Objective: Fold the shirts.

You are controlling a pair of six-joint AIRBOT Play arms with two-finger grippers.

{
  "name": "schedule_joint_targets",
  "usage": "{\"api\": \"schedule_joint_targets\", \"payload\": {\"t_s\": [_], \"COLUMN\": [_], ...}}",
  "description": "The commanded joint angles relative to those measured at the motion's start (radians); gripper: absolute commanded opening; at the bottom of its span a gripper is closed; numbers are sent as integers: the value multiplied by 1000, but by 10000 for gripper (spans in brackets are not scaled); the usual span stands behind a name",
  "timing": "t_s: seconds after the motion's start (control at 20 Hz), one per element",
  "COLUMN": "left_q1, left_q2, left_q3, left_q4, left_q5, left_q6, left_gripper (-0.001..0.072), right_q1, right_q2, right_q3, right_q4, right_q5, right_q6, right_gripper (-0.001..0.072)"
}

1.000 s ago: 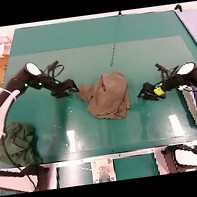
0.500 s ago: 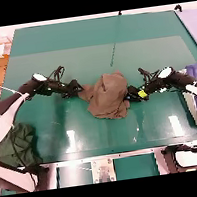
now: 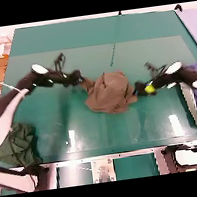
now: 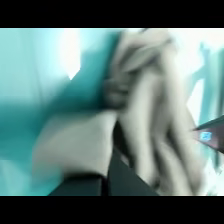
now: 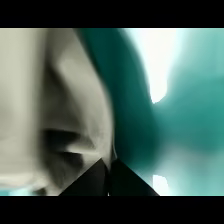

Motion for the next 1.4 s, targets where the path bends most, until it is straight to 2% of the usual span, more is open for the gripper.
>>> {"api": "schedule_joint_targets", "payload": {"t_s": [0.0, 0.15, 0.3, 0.55, 0.7, 0.85, 1.0, 1.15, 1.25, 1.35], "left_q1": [94, 171, 199, 199, 199, 199, 199, 199, 199, 179], "left_q2": [200, 387, 522, 681, 774, 792, 716, 562, 413, 244], "left_q3": [149, 321, 513, 754, 771, 780, 780, 780, 780, 758], "left_q4": [12, 29, 76, 288, 421, 501, 510, 504, 435, 294], "left_q5": [-12, -11, -2, 47, 140, 157, 59, -32, -75, -58], "left_q6": [-12, -48, -65, -108, -107, -106, -106, -106, -89, 14], "left_gripper": [21, 22, 22, 22, 22, 22, 23, 23, 23, 23], "right_q1": [-185, -342, -420, -495, -513, -512, -512, -512, -505, -478], "right_q2": [153, 275, 357, 452, 515, 554, 553, 554, 553, 544], "right_q3": [192, 447, 679, 1029, 1119, 1117, 1035, 817, 616, 386], "right_q4": [46, 235, 388, 399, 387, 335, 336, 337, 339, 339], "right_q5": [163, 273, 285, 162, 63, 50, 56, 56, 44, -33], "right_q6": [-5, -5, -5, 30, 29, 29, 29, 19, -10, -56], "right_gripper": [17, 17, 17, 18, 18, 18, 18, 18, 18, 18]}}
